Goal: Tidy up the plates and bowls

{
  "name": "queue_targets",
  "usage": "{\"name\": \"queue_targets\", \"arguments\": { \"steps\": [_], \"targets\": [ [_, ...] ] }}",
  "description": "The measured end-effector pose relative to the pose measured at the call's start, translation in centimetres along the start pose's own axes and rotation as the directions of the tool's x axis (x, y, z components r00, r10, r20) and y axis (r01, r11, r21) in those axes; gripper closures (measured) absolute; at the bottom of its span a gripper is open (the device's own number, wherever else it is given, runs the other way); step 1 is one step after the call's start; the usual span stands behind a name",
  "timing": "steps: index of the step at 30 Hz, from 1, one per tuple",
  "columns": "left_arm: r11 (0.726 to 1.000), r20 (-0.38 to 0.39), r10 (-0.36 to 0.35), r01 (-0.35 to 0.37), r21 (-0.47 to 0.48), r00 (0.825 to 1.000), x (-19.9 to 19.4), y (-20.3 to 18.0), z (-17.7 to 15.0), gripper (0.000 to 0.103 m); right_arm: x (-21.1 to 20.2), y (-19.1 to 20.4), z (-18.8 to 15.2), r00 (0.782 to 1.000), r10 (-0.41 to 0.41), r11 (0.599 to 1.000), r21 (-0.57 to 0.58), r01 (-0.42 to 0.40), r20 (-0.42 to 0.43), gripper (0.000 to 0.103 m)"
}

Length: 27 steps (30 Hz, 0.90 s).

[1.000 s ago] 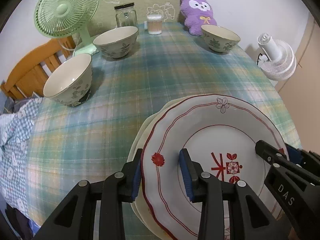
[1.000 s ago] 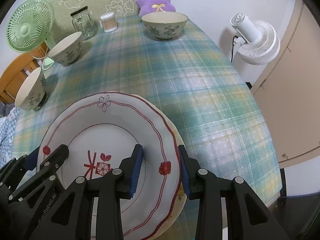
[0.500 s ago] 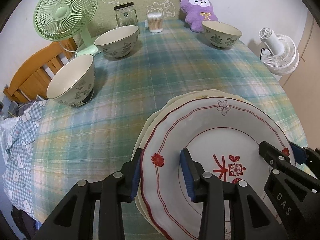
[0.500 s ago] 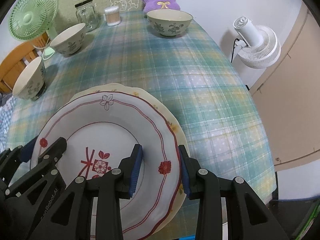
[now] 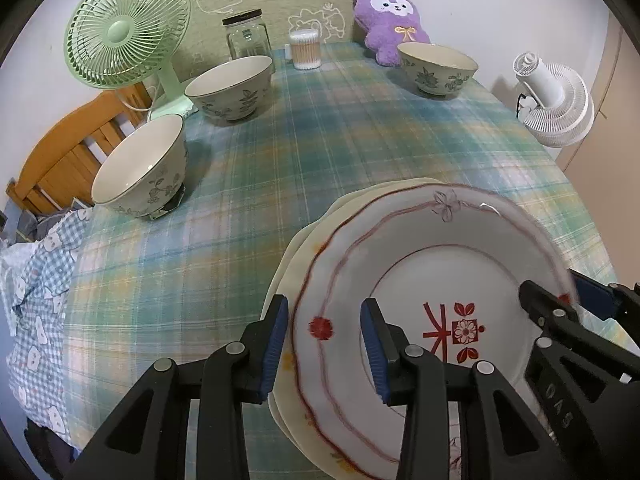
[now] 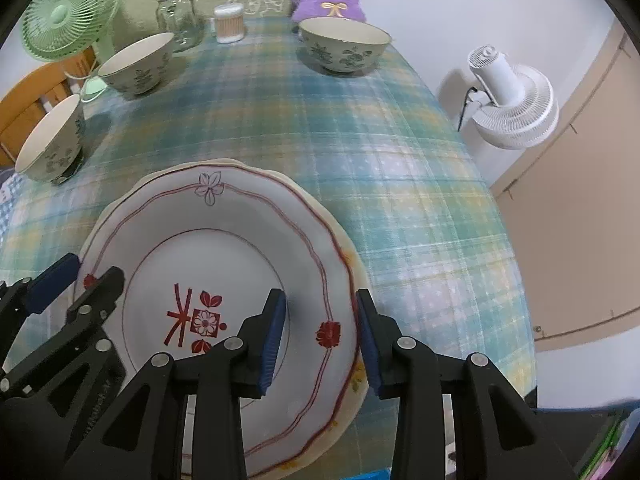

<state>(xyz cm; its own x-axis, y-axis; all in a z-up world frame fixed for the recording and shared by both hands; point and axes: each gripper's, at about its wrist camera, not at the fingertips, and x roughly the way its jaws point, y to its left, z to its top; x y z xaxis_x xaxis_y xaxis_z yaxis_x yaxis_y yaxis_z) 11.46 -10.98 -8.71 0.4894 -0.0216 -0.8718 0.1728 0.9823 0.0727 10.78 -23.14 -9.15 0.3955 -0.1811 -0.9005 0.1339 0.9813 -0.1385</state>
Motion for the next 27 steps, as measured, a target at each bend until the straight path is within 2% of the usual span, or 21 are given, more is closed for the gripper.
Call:
{"name": "queue_targets", "arguments": {
  "steps": [2, 7, 12, 13, 14, 19, 24, 27],
  "targets": [
    [1.000, 0.004, -0.014, 0.014, -0.010, 1.000, -0.1, 0.2, 0.0, 0.063, 0.0, -0.5, 0.0, 1.000, 0.005, 1.000, 0.020, -0.004, -0.006, 0.064],
    [0.997, -0.001, -0.071, 0.071, -0.043, 0.997, -0.5, 0.9, -0.2, 0.045, -0.7, -1.2, 0.1, 1.000, 0.022, 0.998, 0.054, -0.023, 0.009, 0.064],
    [0.995, 0.033, -0.071, 0.073, -0.062, 0.997, -2.4, 1.5, 0.1, 0.028, -2.8, -1.1, 1.3, 0.994, 0.087, 0.994, 0.056, -0.091, 0.060, 0.064],
    [0.995, 0.045, -0.068, 0.071, -0.072, 0.997, -3.1, 1.7, 0.4, 0.026, -3.1, -1.0, 1.6, 0.992, 0.111, 0.993, 0.043, -0.114, 0.061, 0.061],
    [0.995, 0.060, -0.059, 0.064, -0.079, 0.996, -3.7, 1.9, 0.6, 0.022, -3.4, -0.9, 2.0, 0.989, 0.133, 0.990, 0.029, -0.135, 0.065, 0.054],
    [0.990, 0.093, -0.012, 0.025, -0.142, 0.996, -5.8, 2.9, 2.2, 0.019, -5.2, -0.7, 3.5, 0.980, 0.170, 0.985, -0.004, -0.170, 0.102, 0.037],
    [0.981, 0.123, 0.051, -0.027, -0.192, 0.991, -7.1, 3.5, 3.1, 0.017, -6.2, -0.8, 4.9, 0.967, 0.221, 0.975, -0.027, -0.220, 0.128, 0.035],
    [0.976, 0.118, 0.062, -0.035, -0.216, 0.991, -7.2, 4.2, 3.5, 0.017, -6.5, -0.1, 5.8, 0.965, 0.224, 0.974, -0.055, -0.219, 0.134, 0.035]
  ]
}}
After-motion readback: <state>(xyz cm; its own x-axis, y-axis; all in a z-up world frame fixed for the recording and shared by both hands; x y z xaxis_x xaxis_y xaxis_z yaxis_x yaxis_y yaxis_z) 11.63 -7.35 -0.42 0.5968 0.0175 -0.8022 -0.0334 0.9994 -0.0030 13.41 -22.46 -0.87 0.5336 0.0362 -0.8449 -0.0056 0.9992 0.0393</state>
